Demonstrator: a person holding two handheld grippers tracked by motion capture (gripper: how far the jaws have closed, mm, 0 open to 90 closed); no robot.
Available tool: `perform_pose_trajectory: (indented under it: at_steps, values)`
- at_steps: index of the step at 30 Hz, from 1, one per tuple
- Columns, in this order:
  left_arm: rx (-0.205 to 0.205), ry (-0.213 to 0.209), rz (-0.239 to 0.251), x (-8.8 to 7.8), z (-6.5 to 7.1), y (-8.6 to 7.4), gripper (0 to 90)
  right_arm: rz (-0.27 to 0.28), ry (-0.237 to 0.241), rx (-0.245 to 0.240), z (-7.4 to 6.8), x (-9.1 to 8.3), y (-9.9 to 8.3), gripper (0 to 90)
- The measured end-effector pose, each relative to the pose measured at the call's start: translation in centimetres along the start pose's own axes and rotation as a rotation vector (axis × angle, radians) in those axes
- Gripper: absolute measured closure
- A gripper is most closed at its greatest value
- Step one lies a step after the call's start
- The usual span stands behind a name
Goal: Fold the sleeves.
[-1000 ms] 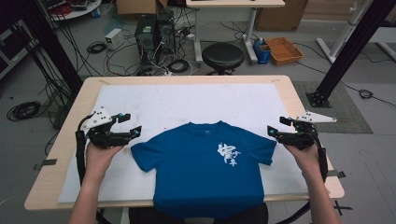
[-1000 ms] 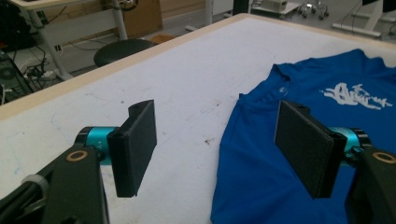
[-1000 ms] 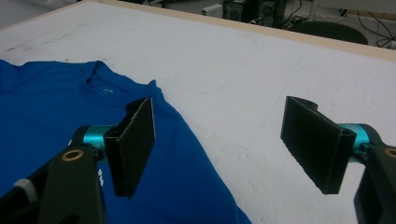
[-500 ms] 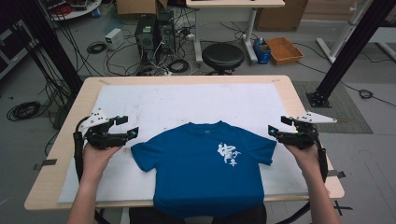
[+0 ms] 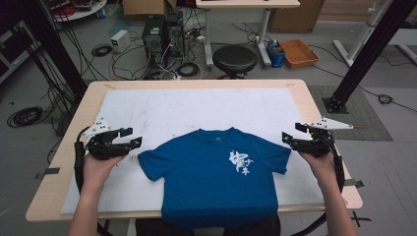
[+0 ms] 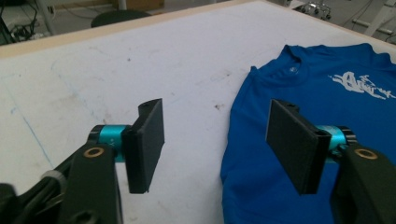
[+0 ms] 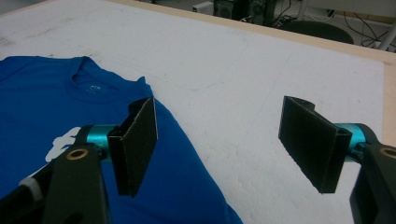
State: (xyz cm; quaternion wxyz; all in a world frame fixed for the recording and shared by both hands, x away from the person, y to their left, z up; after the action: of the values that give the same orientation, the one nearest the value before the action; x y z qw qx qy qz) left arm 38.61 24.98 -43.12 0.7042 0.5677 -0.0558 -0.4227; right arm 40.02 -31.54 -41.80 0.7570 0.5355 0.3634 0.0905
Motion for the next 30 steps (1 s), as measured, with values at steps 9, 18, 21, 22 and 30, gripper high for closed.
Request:
perform_pose_trajectory:
  at_steps: [9,18,21,22,30]
  values:
    - [-0.069,0.021,-0.066,0.1,-0.9,-1.2,48.8,0.004,-0.004,-0.002,0.1,0.0,0.0,28.1]
    - [-0.171,-0.008,-0.165,0.4,-1.3,-2.5,57.5,-0.004,-0.005,-0.001,0.0,0.1,-0.1,28.2]
    - [-0.183,-0.029,-0.195,0.2,-0.9,-2.9,57.5,-0.005,-0.005,0.000,0.0,0.1,-0.1,28.4]
    - [-0.184,-0.031,-0.207,0.1,-0.7,-3.2,57.4,-0.001,-0.005,-0.003,0.1,0.1,-0.1,28.6]
    - [-0.208,-0.035,-0.279,1.2,-0.5,-4.5,67.7,-0.004,-0.003,-0.004,0.0,0.2,0.0,28.8]
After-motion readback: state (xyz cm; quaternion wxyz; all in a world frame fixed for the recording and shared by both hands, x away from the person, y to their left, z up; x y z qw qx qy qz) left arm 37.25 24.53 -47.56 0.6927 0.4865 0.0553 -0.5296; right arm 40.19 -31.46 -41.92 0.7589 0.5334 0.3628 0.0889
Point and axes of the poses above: each handheld gripper's, and its own axes: x roughly forward along the jaws, y roughly out of its top, z roughly to its right, the point moved 6 cm from there along x, roughly forward along the jaws, and after that the axes turned 14 degrees about -x, right-handed, at the moved point
